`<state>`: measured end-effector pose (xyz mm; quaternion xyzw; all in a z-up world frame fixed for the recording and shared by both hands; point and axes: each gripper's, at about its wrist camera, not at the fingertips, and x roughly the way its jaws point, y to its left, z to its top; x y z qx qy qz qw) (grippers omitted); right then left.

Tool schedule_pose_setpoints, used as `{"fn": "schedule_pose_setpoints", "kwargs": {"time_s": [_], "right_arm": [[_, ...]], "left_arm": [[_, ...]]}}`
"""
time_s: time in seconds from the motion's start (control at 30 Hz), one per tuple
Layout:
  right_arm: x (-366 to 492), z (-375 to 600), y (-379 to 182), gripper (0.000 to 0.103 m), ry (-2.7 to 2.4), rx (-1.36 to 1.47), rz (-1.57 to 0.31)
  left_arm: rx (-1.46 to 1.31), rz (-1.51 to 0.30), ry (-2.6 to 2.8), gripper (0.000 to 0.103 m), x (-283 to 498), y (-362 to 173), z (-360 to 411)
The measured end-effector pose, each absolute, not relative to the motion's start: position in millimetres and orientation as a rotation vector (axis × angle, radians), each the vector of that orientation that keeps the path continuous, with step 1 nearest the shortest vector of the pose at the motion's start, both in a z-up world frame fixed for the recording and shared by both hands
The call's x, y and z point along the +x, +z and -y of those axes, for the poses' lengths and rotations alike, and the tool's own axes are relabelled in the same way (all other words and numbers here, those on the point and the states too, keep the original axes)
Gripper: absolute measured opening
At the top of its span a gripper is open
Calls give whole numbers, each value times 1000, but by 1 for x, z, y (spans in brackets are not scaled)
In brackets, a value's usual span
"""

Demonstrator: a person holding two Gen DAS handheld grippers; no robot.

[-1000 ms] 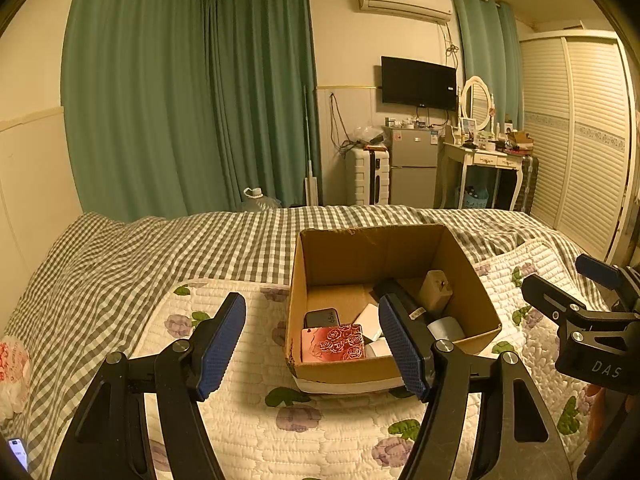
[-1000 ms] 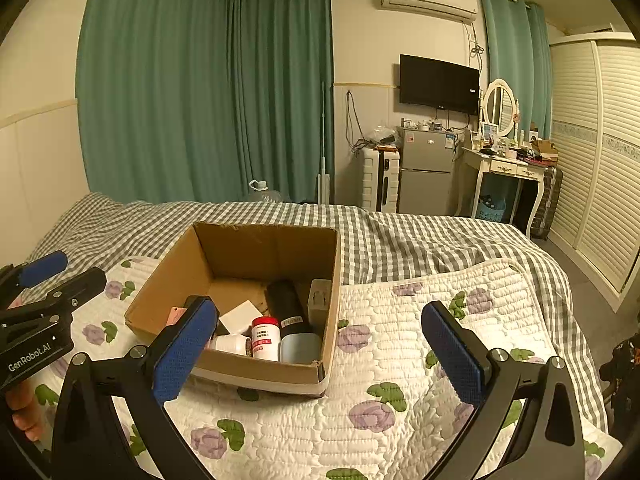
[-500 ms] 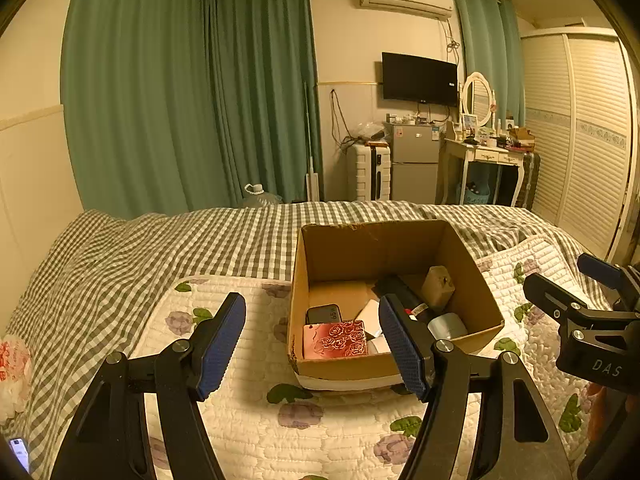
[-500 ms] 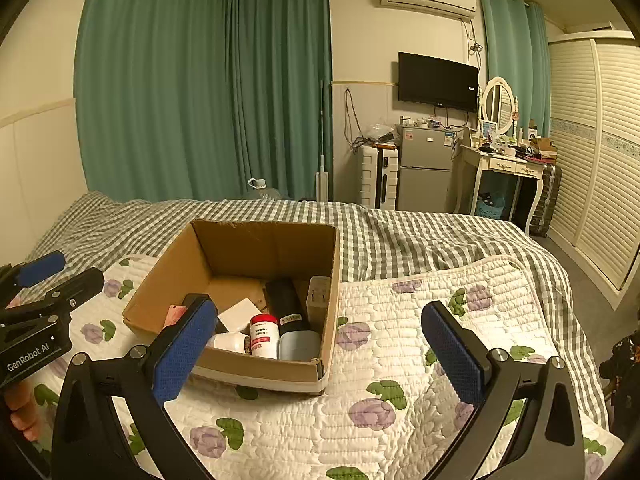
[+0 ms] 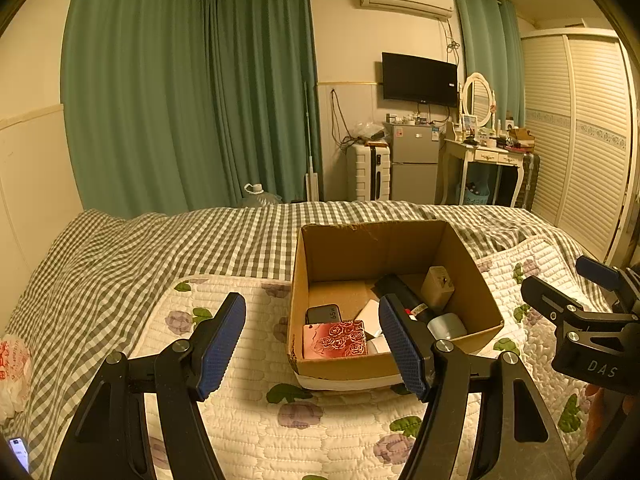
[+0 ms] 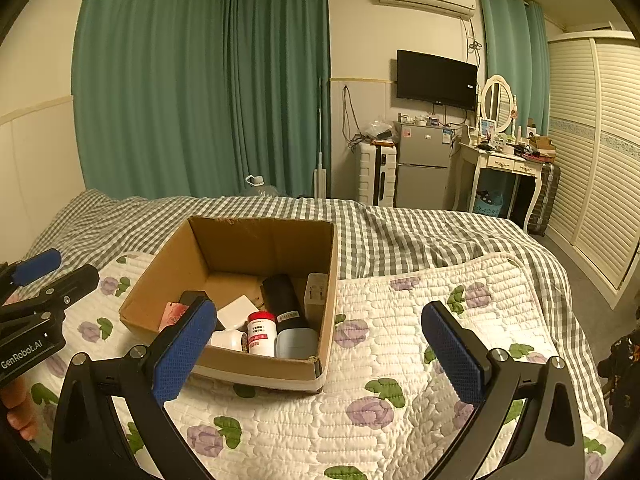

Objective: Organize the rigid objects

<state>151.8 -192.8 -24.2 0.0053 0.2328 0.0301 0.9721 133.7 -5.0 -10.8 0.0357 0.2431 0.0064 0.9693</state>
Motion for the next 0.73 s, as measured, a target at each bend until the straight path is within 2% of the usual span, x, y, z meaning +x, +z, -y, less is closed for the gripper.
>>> {"fn": "schedule_pose_setpoints", "kwargs": {"time_s": [0.73], "right_arm": [[153, 193, -29, 103, 60, 8, -480]], "left_arm": [[71, -492, 13, 72, 133, -12, 5]]}}
